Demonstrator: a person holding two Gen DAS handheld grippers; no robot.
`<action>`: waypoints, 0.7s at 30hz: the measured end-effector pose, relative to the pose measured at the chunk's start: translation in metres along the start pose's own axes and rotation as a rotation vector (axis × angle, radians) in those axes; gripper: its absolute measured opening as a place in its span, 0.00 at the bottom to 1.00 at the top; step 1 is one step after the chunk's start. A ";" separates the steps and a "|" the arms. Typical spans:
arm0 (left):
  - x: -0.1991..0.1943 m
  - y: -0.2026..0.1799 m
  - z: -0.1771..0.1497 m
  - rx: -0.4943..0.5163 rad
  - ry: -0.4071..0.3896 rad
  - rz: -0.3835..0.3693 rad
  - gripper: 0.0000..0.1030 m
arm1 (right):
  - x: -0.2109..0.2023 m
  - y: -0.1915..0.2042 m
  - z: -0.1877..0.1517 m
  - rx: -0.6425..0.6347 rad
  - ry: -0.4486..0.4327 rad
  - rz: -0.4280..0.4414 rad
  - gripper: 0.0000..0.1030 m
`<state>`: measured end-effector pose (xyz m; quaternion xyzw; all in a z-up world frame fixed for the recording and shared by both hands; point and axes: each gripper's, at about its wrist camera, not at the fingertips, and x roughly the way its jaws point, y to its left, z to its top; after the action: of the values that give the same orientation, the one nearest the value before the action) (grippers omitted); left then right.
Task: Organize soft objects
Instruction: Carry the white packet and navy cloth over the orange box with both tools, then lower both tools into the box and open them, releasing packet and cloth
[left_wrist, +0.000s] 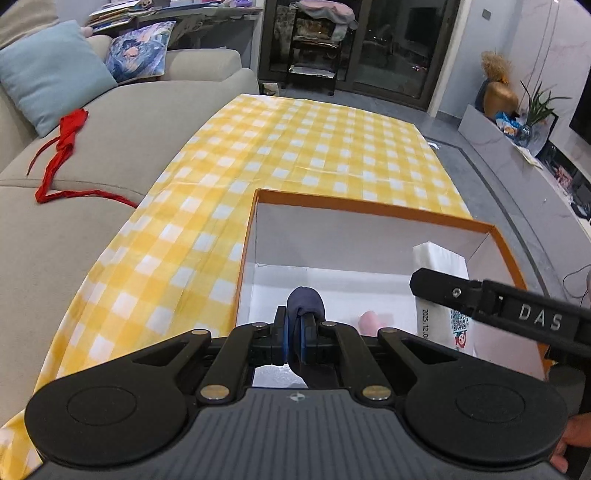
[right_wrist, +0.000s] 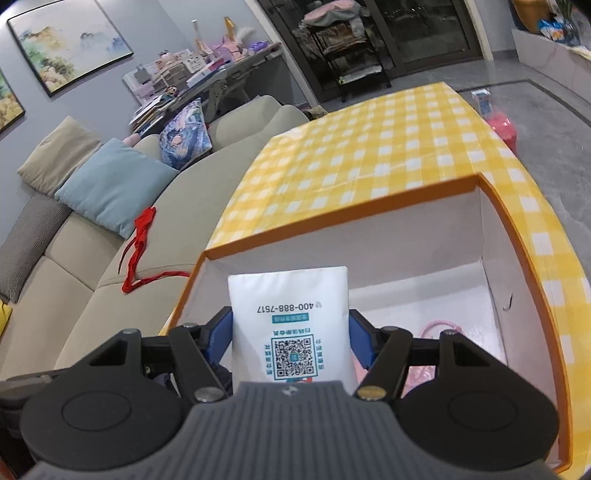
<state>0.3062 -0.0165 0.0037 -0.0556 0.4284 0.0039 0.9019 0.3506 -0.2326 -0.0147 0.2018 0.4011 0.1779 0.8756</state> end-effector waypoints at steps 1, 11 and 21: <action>0.002 -0.001 0.000 0.007 0.003 0.015 0.06 | 0.001 -0.002 -0.001 0.012 0.001 -0.004 0.62; 0.001 0.000 0.018 -0.014 -0.105 0.112 0.06 | 0.012 -0.001 -0.011 0.014 0.042 -0.014 0.62; 0.006 -0.003 -0.009 -0.010 -0.040 0.130 0.42 | 0.023 0.004 -0.017 -0.009 0.069 -0.014 0.62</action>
<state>0.3026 -0.0210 -0.0062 -0.0319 0.4129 0.0658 0.9078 0.3509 -0.2153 -0.0373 0.1885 0.4319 0.1804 0.8634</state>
